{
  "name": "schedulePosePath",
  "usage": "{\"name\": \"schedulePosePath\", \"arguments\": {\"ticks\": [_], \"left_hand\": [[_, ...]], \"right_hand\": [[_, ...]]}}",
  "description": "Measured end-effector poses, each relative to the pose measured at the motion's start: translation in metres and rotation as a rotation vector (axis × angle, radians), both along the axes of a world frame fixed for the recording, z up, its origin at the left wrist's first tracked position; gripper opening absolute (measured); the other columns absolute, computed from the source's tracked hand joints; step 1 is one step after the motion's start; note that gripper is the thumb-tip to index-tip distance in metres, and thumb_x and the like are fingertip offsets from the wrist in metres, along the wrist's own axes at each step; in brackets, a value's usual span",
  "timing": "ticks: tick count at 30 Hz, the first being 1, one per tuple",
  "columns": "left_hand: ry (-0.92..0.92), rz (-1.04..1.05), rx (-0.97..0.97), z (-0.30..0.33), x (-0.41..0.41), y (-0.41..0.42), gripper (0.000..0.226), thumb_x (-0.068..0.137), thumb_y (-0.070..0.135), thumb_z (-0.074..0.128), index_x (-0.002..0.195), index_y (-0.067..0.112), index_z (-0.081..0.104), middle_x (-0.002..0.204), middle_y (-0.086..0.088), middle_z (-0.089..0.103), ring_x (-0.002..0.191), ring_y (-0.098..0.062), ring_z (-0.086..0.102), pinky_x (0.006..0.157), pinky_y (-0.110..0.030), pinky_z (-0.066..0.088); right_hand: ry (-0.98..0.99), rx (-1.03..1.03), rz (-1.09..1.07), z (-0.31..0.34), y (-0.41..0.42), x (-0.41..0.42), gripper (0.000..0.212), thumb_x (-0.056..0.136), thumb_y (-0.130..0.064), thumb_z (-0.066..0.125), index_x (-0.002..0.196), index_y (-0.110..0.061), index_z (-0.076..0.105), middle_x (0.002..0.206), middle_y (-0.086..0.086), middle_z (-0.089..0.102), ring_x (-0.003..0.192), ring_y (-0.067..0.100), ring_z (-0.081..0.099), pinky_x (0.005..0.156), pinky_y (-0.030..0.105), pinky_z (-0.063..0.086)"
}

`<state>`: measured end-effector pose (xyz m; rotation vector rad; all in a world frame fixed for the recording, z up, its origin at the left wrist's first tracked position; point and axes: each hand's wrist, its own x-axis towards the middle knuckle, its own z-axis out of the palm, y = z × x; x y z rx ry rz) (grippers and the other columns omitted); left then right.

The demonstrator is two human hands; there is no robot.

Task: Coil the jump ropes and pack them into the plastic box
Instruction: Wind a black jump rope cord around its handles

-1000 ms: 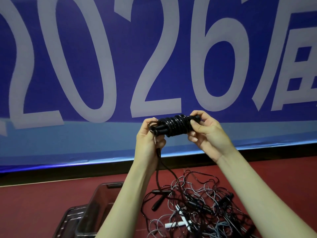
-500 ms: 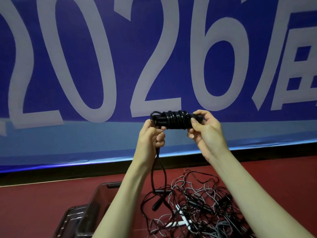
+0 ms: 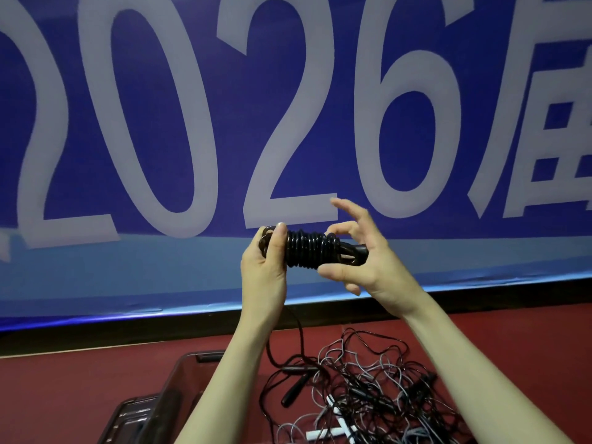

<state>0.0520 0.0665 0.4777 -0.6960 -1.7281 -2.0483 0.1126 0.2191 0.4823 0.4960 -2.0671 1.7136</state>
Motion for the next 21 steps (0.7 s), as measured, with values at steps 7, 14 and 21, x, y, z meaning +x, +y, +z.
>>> {"name": "schedulePosePath", "arguments": {"ticks": [7,14,21], "left_hand": [[0.004,0.109,-0.127,-0.008,0.001,0.003,0.045,0.101,0.034,0.044,0.066,0.007,0.048,0.061,0.0,0.047,0.058,-0.01,0.04,0.056,-0.023,0.033],[-0.001,0.143,-0.251,-0.008,-0.007,-0.003,0.057,0.102,0.04,0.039,0.072,-0.008,0.051,0.06,-0.011,0.047,0.057,-0.015,0.04,0.058,-0.031,0.035],[-0.018,0.172,-0.331,-0.009,-0.005,-0.003,0.049,0.102,0.035,0.039,0.059,0.011,0.036,0.052,-0.002,0.037,0.049,-0.011,0.03,0.047,-0.023,0.026]], "right_hand": [[0.046,-0.056,-0.056,-0.01,-0.007,-0.005,0.035,0.075,-0.002,0.078,0.107,-0.012,0.07,0.097,0.009,0.069,0.08,0.017,0.068,0.074,0.025,0.054],[0.049,-0.122,-0.063,-0.01,-0.011,-0.011,0.026,0.074,0.004,0.075,0.097,-0.001,0.063,0.078,0.004,0.064,0.058,0.012,0.061,0.05,0.028,0.052],[0.113,-0.256,-0.215,-0.019,-0.019,-0.015,0.01,0.06,-0.008,0.056,0.067,-0.006,0.049,0.051,-0.007,0.053,0.047,0.007,0.051,0.043,0.021,0.04]]}}
